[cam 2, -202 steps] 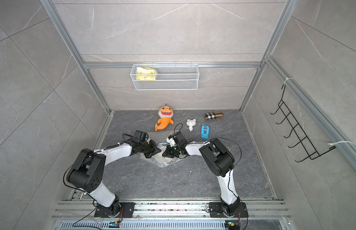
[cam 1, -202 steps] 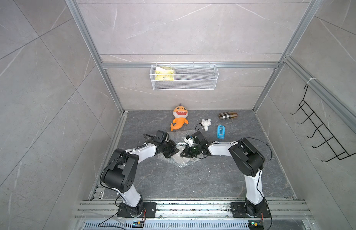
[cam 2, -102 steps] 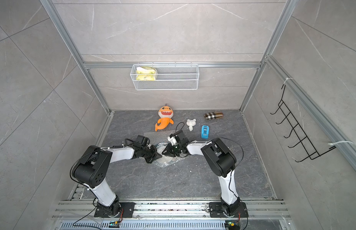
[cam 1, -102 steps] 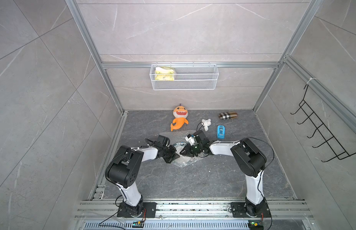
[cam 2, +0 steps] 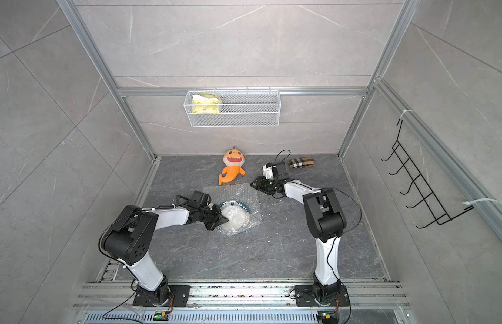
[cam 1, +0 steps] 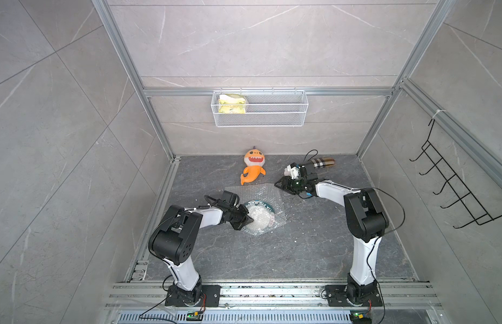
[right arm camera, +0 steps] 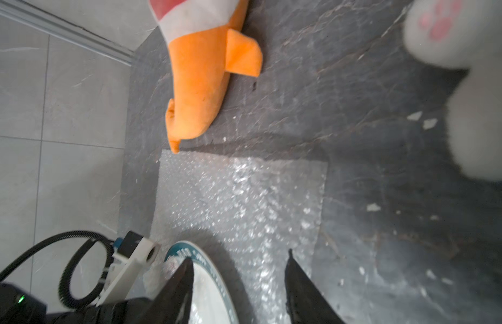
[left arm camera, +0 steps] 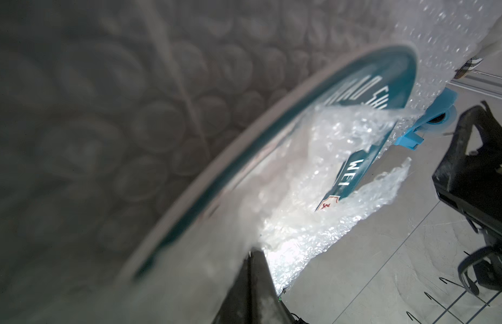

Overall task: Wrap dinner plates in bubble wrap
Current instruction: Wrap the plate in the bubble wrap.

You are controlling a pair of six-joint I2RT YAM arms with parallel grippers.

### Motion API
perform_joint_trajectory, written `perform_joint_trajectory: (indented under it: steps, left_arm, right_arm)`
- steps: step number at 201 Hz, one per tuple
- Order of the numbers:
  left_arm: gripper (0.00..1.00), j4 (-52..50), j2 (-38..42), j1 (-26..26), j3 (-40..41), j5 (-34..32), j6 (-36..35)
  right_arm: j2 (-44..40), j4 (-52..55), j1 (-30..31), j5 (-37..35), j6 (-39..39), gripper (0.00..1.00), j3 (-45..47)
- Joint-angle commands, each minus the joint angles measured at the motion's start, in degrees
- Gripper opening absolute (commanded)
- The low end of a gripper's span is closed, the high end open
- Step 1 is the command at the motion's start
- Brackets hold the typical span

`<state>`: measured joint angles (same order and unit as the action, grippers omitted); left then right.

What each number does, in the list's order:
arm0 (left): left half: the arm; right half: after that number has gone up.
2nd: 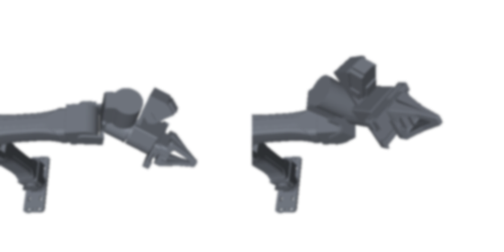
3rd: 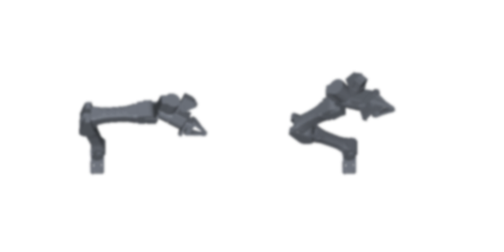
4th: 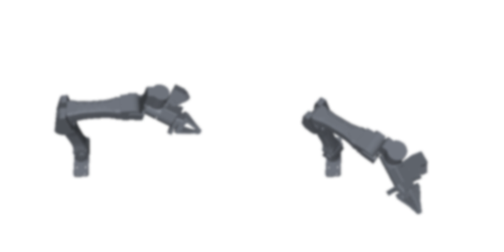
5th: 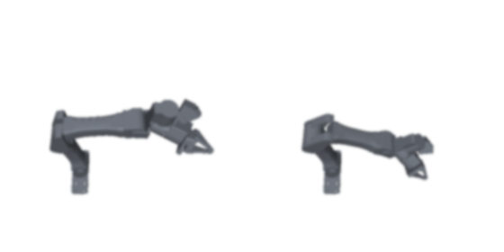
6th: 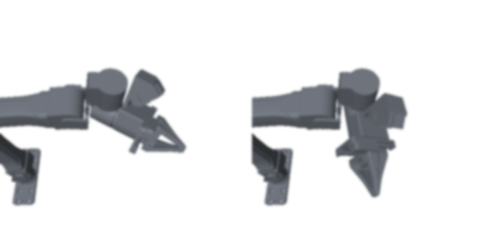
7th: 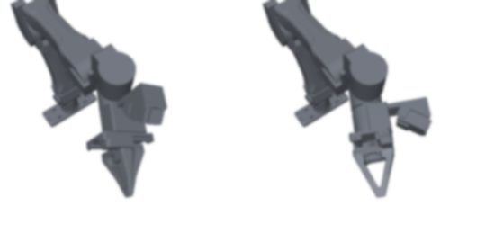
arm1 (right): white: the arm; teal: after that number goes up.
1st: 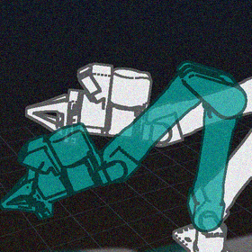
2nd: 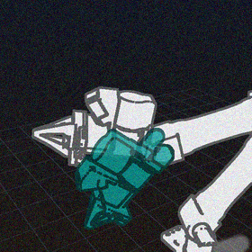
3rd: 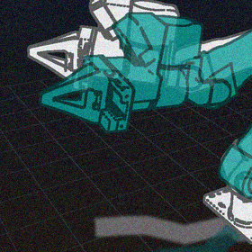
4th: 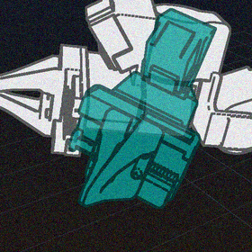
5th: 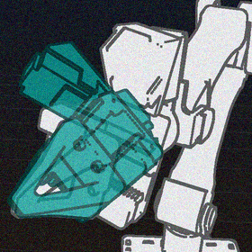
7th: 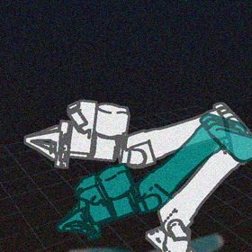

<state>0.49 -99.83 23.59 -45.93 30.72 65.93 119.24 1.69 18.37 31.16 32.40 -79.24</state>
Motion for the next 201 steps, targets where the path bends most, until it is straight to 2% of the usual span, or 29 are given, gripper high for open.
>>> perform_joint_trajectory:
  steps: [1,44,81,165,180,201]
  left_arm:
    - [0.00,-7.25,-2.55,-0.38,2.56,-7.44,-1.36]
    - [0.00,-7.35,-2.20,-0.43,2.78,-7.77,-0.98]
    - [0.00,-7.04,-2.57,-0.41,2.87,-7.66,-0.99]
    - [0.00,-6.30,-2.85,-0.40,3.12,-7.21,-0.94]
    - [0.00,-6.17,-2.65,-0.39,3.35,-7.21,-0.82]
    - [0.00,-5.84,-2.64,-0.45,3.52,-7.08,-0.60]
  right_arm:
    - [5.63,4.17,-0.13,-1.08,-2.36,0.55,-2.65]
    - [8.39,-0.53,-0.42,4.28,2.63,0.68,-1.73]
    - [11.31,-15.29,0.15,13.01,13.00,0.67,1.94]
    - [13.66,-40.90,2.91,21.59,32.48,0.63,1.99]
    - [12.77,-42.52,3.46,22.27,33.76,0.57,2.11]
    - [9.69,-41.84,3.92,21.94,33.01,0.40,4.16]
